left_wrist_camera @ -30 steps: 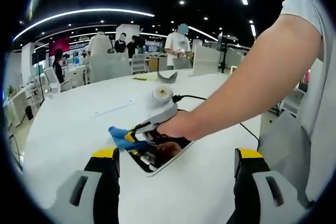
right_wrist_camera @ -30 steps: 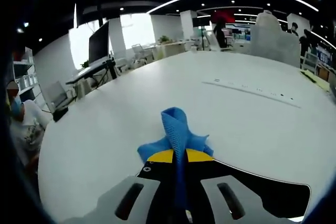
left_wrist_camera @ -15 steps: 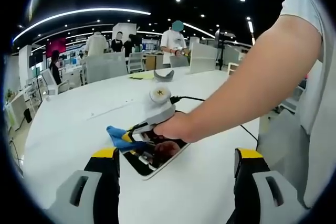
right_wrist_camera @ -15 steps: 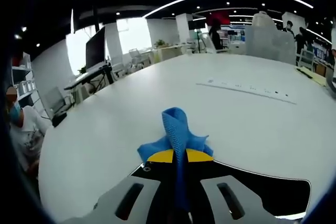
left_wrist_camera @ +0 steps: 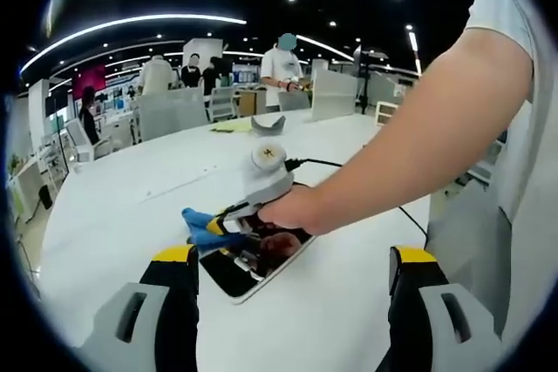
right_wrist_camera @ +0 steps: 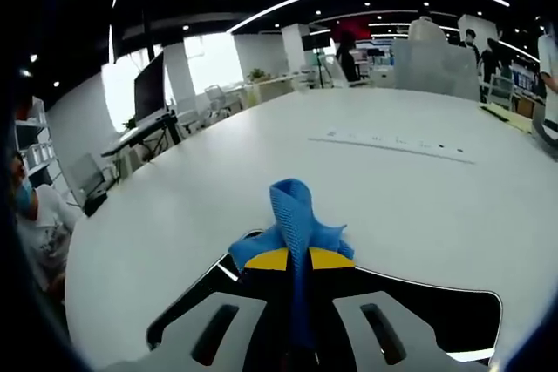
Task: Wipe the mirror surface with the cleaning cloth until all visible marks leave the cleaned area.
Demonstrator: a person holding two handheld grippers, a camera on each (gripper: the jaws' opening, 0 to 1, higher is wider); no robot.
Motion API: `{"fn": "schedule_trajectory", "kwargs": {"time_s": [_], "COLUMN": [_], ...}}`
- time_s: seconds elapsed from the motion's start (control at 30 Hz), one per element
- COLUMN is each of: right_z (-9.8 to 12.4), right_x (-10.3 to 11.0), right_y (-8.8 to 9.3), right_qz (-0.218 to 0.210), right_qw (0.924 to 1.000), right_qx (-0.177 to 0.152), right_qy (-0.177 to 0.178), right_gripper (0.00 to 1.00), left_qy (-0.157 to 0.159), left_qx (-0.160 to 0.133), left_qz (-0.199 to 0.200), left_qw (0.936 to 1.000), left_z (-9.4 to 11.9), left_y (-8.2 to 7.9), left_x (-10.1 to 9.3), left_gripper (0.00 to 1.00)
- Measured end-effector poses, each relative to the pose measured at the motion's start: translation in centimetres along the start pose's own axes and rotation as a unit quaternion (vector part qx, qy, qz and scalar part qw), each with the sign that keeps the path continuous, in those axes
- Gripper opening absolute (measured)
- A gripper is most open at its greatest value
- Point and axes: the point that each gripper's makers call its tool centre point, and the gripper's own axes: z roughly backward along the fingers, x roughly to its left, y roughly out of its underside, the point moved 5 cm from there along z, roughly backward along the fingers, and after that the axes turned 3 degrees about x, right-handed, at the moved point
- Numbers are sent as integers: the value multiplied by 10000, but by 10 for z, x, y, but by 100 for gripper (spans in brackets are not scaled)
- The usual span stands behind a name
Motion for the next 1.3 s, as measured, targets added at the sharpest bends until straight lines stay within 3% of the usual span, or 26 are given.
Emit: {"fn": "schedule_trajectory", "kwargs": {"time_s": [1.3], "right_z": [47], "right_x": [-64], "right_y": [18], "right_qz": [-387], "right_qw": [9972], "right_qx": [-144], "right_qy": [626], "right_gripper": [1], "left_qy": [70], "left_qx": [180], "left_qz": [-303], "left_qw": [9994], "left_z": [-4], "left_y": [-4], "left_x": [-14], "left_gripper": [90]}}
